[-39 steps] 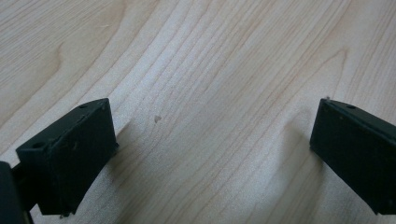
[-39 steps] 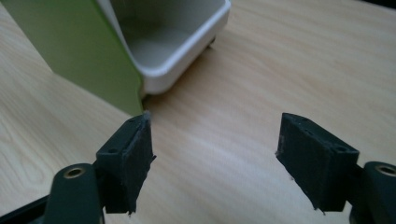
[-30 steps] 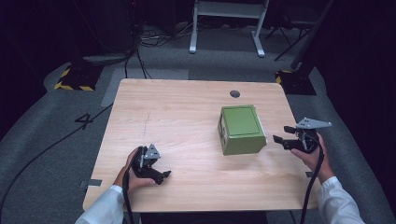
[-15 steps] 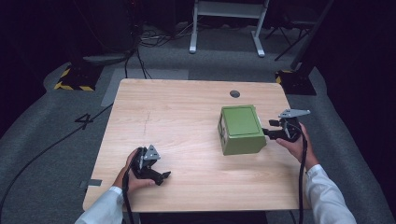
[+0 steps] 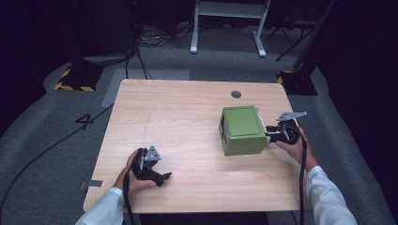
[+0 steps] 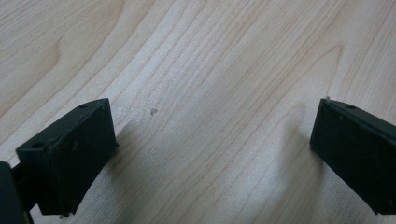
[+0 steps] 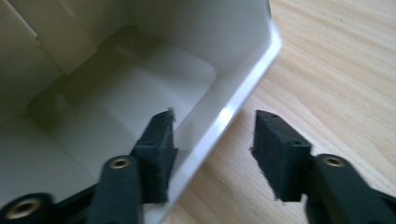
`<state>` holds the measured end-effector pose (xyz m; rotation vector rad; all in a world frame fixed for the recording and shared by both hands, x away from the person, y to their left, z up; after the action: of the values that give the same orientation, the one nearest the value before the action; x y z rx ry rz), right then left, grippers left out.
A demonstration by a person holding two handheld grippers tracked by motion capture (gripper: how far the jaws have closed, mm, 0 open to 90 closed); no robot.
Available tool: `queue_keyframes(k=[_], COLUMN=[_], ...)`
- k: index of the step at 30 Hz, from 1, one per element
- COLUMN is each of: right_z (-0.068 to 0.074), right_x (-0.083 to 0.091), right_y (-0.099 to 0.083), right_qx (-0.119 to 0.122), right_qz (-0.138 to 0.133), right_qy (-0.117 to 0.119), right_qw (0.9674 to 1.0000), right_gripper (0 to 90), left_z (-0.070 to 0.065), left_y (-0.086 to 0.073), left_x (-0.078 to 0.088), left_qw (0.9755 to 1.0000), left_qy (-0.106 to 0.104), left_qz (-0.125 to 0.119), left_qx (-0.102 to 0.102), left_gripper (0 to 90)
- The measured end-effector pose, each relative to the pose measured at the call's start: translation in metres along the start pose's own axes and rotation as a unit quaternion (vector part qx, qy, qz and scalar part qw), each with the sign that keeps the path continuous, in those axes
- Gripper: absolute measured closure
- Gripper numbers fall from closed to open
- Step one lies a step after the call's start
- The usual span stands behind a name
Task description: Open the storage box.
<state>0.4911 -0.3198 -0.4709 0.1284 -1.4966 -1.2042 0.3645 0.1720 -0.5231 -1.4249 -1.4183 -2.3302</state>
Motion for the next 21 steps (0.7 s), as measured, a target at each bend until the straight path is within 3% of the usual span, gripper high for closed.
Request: queue_keyframes(k=[5,21], right_z=[-0.008,-0.035], right_x=[0.008,0.031], right_y=[-0.008,-0.031], right_qx=[-0.012,-0.048], right_qz=[-0.005,-0.028], right_qy=[-0.001,-0.012], right_qw=[0.9999,0.9984], right_gripper=[57.3,62.2], left_z=[0.000,0.000], left_y=[0.000,0.000], left_x=[0.000,0.000], left_qw=[1.0000,1.0000], left_qy=[0.000,0.000], left_qz=[0.000,0.000], left_qx=[0.000,0.000], left_gripper=[0.5,0.5])
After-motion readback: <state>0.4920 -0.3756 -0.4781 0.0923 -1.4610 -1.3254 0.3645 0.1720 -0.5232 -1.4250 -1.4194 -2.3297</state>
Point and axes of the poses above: each handheld gripper's, and its own axes: x roughly backward along the jaws, y roughly out of its top, z roughly to its left, the point moved 2 cm from there along -x, roughly forward along the jaws, and after that the axes turned 12 degrees about y, right-handed, at the moved point
